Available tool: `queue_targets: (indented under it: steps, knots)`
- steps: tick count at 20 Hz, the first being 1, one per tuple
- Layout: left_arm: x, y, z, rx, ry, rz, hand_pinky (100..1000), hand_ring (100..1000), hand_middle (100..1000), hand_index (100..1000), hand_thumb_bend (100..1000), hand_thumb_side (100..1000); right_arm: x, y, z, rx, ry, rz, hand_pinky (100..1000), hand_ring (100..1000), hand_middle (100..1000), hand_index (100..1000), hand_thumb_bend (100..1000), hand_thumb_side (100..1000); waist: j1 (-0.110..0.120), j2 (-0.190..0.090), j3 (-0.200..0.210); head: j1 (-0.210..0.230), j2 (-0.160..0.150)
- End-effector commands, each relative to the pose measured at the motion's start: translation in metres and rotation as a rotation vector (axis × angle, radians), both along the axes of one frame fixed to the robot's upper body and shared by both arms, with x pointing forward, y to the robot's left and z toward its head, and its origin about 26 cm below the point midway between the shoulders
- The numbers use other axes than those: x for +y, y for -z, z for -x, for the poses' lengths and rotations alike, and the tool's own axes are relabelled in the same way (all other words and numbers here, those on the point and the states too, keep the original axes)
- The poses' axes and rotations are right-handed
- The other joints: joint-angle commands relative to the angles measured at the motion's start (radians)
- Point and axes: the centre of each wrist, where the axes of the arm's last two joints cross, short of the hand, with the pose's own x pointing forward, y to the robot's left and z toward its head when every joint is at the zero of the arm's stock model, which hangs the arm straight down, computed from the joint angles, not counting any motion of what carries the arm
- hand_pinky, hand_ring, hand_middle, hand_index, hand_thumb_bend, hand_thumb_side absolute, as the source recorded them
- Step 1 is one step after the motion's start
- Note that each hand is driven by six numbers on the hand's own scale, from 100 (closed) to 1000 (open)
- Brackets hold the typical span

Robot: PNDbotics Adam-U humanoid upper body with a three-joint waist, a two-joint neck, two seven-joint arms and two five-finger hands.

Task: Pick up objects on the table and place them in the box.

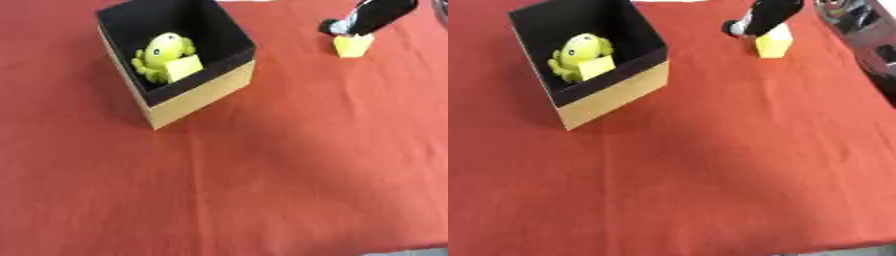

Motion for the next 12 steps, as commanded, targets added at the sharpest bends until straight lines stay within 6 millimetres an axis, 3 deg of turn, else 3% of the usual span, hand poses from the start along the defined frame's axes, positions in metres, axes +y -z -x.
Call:
queue_targets:
  steps: [1,3,12]
  knots:
    - [0.004,-0.011,0.003,-0.042,-0.018,-0.016,471,595,684,578,100,566,-0.012,-0.010,0.009,0.199,0.238,-0.176,905,954,861,946,558,268,0.004,-0.014,-0.002,0.009,-0.012]
    - [0.004,-0.011,0.003,-0.044,-0.016,-0.015,470,595,685,577,100,566,-0.016,-0.006,0.010,0.231,0.254,-0.188,912,962,868,949,602,220,0.005,-0.012,-0.003,0.014,-0.016]
    - [0.004,-0.013,0.003,-0.051,-0.017,-0.027,468,595,686,575,100,565,-0.043,0.006,0.001,0.318,0.360,-0.238,925,975,880,954,566,168,0.005,0.003,-0.002,0.030,-0.035]
